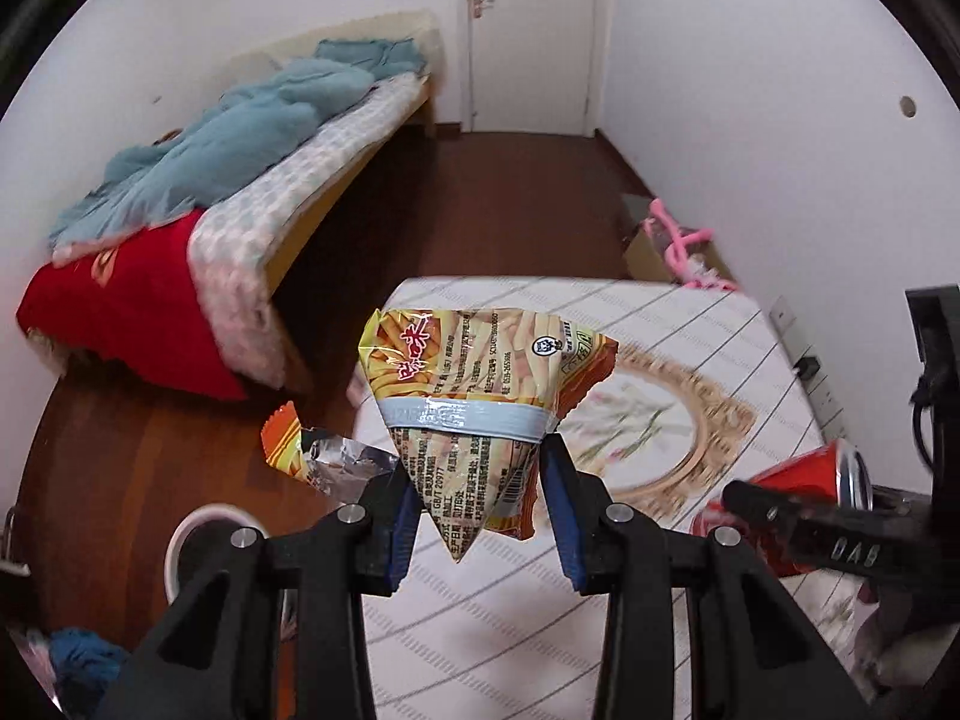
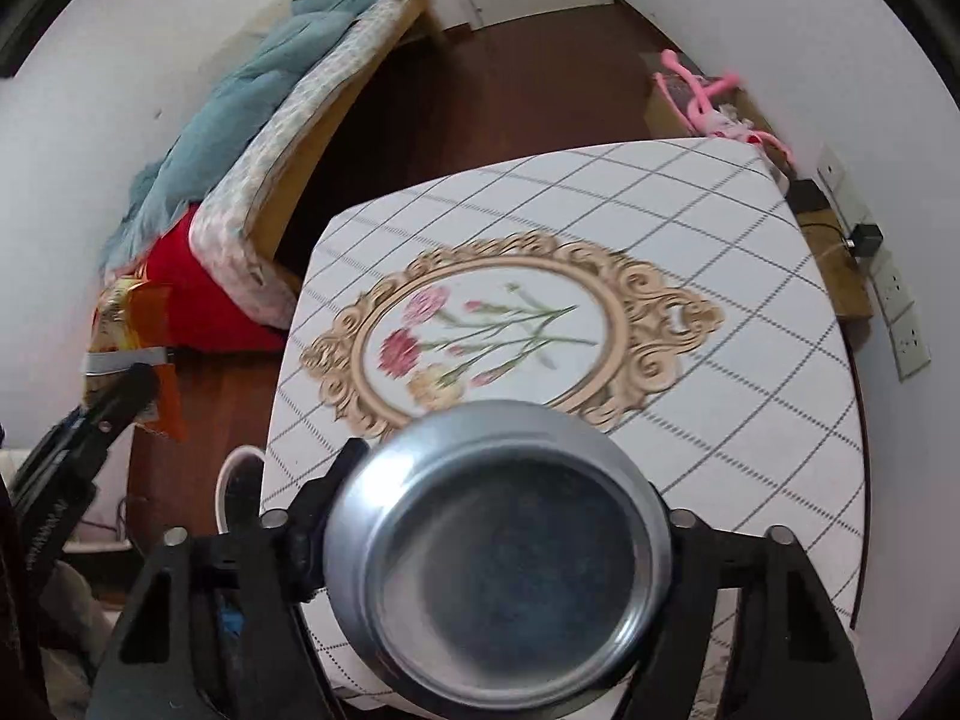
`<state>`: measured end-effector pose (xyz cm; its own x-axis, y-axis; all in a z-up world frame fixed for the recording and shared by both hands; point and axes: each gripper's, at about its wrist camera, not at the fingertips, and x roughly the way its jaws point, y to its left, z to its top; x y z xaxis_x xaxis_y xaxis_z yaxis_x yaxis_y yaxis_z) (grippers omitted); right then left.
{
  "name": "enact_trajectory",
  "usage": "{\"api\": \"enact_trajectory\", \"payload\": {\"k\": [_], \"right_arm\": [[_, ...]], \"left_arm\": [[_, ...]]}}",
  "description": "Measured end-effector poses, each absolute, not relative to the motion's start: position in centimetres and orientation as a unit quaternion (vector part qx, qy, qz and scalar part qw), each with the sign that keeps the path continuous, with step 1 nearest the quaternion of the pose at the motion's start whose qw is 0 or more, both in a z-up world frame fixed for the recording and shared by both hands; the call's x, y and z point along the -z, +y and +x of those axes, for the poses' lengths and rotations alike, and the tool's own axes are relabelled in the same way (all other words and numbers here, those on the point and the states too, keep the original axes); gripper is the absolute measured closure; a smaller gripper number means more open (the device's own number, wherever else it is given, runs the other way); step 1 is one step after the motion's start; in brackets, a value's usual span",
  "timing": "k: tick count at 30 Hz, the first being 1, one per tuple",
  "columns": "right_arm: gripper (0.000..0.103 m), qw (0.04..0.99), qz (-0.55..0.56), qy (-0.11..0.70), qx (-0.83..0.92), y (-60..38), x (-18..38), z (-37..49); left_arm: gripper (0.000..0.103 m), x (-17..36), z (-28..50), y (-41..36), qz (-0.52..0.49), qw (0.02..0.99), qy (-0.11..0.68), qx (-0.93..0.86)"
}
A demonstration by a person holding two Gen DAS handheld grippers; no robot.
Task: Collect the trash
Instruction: 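Carry the chip bag and cola can over the bin and release both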
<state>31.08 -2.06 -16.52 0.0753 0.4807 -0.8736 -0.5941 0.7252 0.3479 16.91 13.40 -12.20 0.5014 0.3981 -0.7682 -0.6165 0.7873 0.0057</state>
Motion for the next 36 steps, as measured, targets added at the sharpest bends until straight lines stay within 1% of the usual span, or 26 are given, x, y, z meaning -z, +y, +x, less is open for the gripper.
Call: {"api": "enact_trajectory", "payload": {"k": [4,10,14,18,21,26,31,36], "right_arm": [[0.035,0.724,-0.048,0.578,-0.374,-1.4,17.0,28.5],[0.035,0.710,-0.061,0.569,-0.410,2.0,15.8,23.3],[0.035,0.689,-0.072,0.564,-0.449,7.1,15.0,18.8],[0.035,0.655,-0.085,0.571,-0.489,14.2,16.2,13.9],[0.035,0.631,-0.099,0.582,-0.504,19.3,18.2,10.7],[0.035,0.600,-0.133,0.606,-0.505,27.5,23.9,6.1],[0.035,0.574,-0.165,0.637,-0.488,33.8,30.3,3.3],[0.035,0.563,-0.188,0.654,-0.470,37.2,35.4,2.3]], "left_arm": [[0.069,13.6,12.6,14.8,-0.157,0.844,0.408,-0.311],[0.069,14.5,5.2,18.4,-0.189,0.827,0.404,-0.341],[0.069,15.1,-0.3,22.7,-0.209,0.809,0.403,-0.374],[0.069,17.1,-5.3,27.7,-0.235,0.779,0.414,-0.408],[0.069,19.5,-8.4,31.3,-0.257,0.753,0.428,-0.429],[0.069,23.6,-11.5,36.3,-0.292,0.722,0.442,-0.445],[0.069,28.1,-12.5,40.8,-0.336,0.699,0.459,-0.433],[0.068,31.8,-11.6,43.5,-0.360,0.683,0.480,-0.416]]}}
